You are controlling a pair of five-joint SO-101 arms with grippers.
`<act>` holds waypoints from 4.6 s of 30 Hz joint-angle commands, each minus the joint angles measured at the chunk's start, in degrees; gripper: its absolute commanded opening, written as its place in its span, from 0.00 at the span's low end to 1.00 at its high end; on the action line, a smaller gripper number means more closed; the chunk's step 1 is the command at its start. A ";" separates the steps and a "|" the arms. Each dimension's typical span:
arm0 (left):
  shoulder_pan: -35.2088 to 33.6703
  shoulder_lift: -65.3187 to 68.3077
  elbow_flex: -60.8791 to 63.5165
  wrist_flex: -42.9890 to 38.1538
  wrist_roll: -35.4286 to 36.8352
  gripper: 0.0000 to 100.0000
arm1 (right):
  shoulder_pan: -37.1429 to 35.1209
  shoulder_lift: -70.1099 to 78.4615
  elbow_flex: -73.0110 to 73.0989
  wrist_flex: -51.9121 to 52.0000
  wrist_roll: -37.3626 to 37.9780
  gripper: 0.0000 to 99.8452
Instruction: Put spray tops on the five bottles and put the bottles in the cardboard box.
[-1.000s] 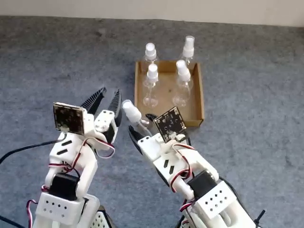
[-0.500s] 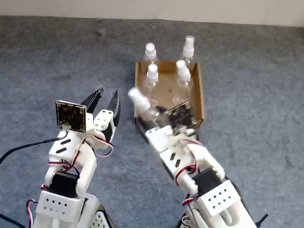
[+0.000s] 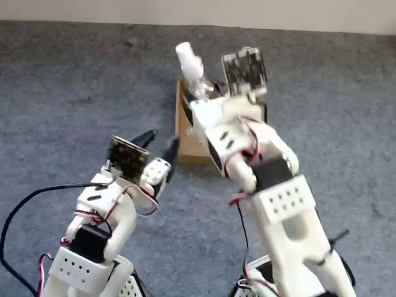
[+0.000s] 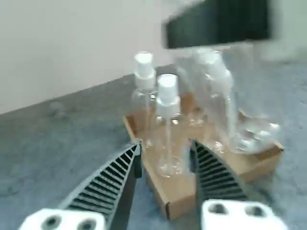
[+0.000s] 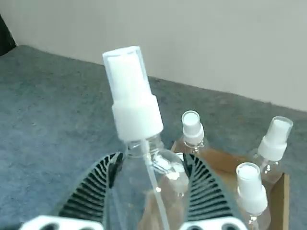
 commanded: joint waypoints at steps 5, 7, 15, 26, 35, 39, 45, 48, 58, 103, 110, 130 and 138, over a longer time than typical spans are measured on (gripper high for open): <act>2.51 0.40 -3.74 1.58 -0.88 0.25 | -6.73 7.25 -12.88 7.34 -2.55 0.00; 2.51 0.40 -3.65 1.58 -0.88 0.25 | -8.66 7.16 -12.97 9.71 -2.55 0.00; -0.75 0.40 -3.30 1.23 -0.79 0.24 | -9.98 7.08 -15.87 20.26 -2.46 0.00; -1.63 0.40 -3.21 1.32 -0.79 0.24 | -11.38 7.16 -25.54 30.99 -2.02 0.00; -1.98 0.40 -3.21 1.23 -0.88 0.24 | -6.29 7.16 -25.45 33.71 -2.02 0.00; -1.98 0.40 -3.12 1.14 -0.97 0.24 | -3.12 7.08 -25.36 33.89 -1.93 0.00; -2.07 0.04 -0.75 -0.44 -0.79 0.24 | 0.84 7.16 -25.19 32.31 -1.93 0.00; -2.07 -0.22 0.48 -0.18 -0.97 0.17 | 6.20 7.16 -22.73 25.27 -2.02 0.00; -2.07 0.22 1.45 -0.44 -1.05 0.08 | 9.19 1.45 5.85 -1.80 -2.37 0.00; -1.89 0.22 1.45 -0.44 -1.05 0.08 | 10.24 0.84 30.55 -23.43 -4.57 0.00; -1.80 0.22 1.45 -0.44 -1.05 0.08 | 10.24 0.84 30.73 -23.60 -4.66 0.00; -1.63 0.22 1.45 -0.18 -0.97 0.08 | 10.24 4.79 30.64 -24.84 -4.84 0.00; -1.63 0.22 1.45 -0.26 -0.97 0.08 | 10.07 5.49 30.73 -24.92 -4.48 0.01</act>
